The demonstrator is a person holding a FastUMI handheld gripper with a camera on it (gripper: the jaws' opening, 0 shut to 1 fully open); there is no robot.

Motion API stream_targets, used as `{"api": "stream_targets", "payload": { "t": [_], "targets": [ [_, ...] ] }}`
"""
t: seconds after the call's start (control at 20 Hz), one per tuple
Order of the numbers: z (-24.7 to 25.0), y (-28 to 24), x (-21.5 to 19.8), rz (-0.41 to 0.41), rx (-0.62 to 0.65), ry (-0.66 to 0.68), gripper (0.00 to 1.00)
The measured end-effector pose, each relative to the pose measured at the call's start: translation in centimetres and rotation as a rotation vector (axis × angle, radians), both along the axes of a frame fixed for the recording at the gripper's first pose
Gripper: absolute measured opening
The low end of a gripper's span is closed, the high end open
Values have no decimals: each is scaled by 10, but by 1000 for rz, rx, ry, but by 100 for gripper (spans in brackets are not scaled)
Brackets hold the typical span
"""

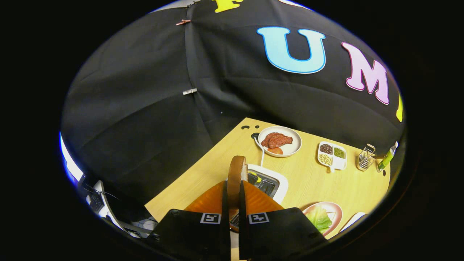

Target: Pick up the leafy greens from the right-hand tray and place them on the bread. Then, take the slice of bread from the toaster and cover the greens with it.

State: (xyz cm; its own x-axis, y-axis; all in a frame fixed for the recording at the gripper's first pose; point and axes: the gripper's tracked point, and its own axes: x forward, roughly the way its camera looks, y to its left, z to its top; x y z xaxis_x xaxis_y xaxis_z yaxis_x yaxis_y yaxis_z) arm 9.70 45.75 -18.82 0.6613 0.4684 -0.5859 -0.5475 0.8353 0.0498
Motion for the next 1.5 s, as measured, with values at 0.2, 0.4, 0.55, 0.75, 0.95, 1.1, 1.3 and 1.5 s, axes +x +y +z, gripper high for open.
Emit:
{"api": "stream_targets", "payload": {
  "t": [0.2,0.4,0.55,0.75,0.95,1.1,1.3,1.5],
  "targets": [
    [31,-22,6,-12,49,-23,13],
    [57,-51,10,-46,98,-40,13],
    [68,-78,17,-74,113,-49,13],
    [61,-119,21,-104,117,-56,13],
    [36,-161,21,-170,136,-9,13],
    [17,-189,22,-219,140,23,13],
    [-11,-214,20,-266,160,77,13],
    [-36,-228,20,-306,169,115,10]
  ]
}}
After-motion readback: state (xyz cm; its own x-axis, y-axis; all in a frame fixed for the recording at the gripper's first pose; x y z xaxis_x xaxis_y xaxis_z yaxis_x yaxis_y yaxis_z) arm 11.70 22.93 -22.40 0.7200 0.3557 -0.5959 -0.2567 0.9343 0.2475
